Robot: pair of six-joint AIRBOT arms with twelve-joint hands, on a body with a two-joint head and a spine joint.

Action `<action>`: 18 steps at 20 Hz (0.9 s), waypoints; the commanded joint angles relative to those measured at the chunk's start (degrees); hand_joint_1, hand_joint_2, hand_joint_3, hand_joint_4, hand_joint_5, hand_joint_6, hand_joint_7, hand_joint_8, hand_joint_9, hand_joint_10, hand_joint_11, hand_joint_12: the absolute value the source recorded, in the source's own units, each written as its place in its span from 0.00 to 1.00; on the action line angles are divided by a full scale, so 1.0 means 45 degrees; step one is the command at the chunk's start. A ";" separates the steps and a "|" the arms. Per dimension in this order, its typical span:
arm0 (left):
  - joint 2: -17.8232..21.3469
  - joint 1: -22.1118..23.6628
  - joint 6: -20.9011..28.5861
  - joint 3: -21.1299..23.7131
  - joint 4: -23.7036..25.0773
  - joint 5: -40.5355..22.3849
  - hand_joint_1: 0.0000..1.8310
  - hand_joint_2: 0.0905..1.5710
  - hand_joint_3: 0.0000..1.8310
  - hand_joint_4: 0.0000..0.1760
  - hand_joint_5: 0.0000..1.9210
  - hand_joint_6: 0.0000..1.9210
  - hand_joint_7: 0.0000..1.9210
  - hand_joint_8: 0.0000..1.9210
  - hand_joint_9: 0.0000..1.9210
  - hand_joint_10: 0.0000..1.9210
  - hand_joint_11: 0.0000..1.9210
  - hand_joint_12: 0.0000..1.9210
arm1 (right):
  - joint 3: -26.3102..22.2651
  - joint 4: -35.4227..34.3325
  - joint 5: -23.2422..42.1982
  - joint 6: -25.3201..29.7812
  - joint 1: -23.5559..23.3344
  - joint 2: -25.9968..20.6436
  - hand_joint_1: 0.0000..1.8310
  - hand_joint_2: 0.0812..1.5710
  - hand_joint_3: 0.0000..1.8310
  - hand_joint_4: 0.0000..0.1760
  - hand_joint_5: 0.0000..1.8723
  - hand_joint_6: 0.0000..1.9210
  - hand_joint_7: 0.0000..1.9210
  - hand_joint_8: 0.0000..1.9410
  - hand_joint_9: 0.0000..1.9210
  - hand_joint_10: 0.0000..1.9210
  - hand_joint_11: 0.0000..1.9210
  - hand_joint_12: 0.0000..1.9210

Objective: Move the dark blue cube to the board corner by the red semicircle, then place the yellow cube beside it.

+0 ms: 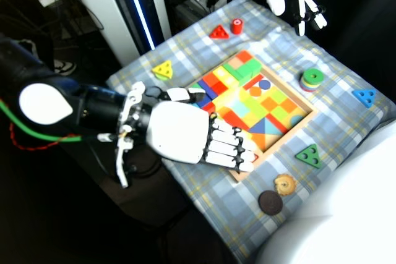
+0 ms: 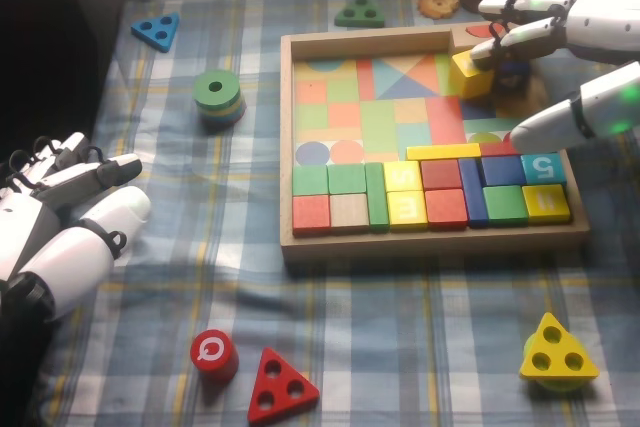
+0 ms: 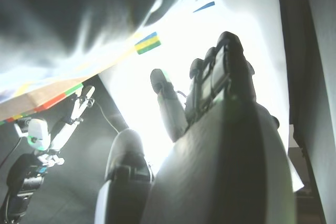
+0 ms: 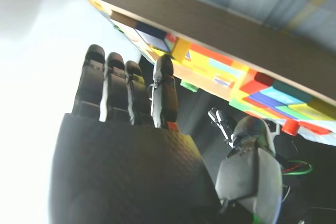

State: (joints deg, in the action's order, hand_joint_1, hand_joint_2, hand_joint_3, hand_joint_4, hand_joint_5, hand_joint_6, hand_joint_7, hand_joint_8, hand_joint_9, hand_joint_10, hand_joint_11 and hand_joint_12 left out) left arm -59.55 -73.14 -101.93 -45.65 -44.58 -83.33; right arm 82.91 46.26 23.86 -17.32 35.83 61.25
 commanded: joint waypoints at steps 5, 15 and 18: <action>0.0019 0.0073 0.0061 -0.0028 0.0485 -0.1454 0.01 0.85 0.00 0.48 0.28 0.00 0.05 0.00 0.00 0.00 0.00 0.00 | -0.0170 -0.0957 0.0540 -0.0820 -0.0249 -0.0198 0.00 0.58 0.01 0.23 0.18 0.00 0.00 0.00 0.00 0.00 0.00 0.00; 0.0009 0.0064 0.0061 -0.0025 0.0476 -0.1444 0.01 0.85 0.00 0.49 0.28 0.00 0.06 0.00 0.00 0.00 0.00 0.00 | -0.1078 -0.2087 0.1165 -0.1451 -0.1286 -0.1327 0.00 0.61 0.02 0.00 0.19 0.00 0.00 0.00 0.00 0.00 0.00 0.00; 0.0028 0.0062 0.0060 -0.0029 0.0485 -0.1449 0.00 0.84 0.00 0.44 0.28 0.00 0.06 0.00 0.00 0.00 0.00 0.00 | -0.1835 -0.3821 0.1617 -0.3388 -0.1197 -0.1975 0.00 0.67 0.03 0.00 0.18 0.00 0.00 0.00 0.00 0.00 0.00 0.00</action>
State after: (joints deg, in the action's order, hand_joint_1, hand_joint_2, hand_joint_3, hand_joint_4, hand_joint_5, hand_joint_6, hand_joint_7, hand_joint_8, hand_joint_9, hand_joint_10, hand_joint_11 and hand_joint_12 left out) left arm -59.53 -73.14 -101.93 -45.63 -44.56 -83.18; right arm 74.54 30.87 24.60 -32.40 31.07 52.21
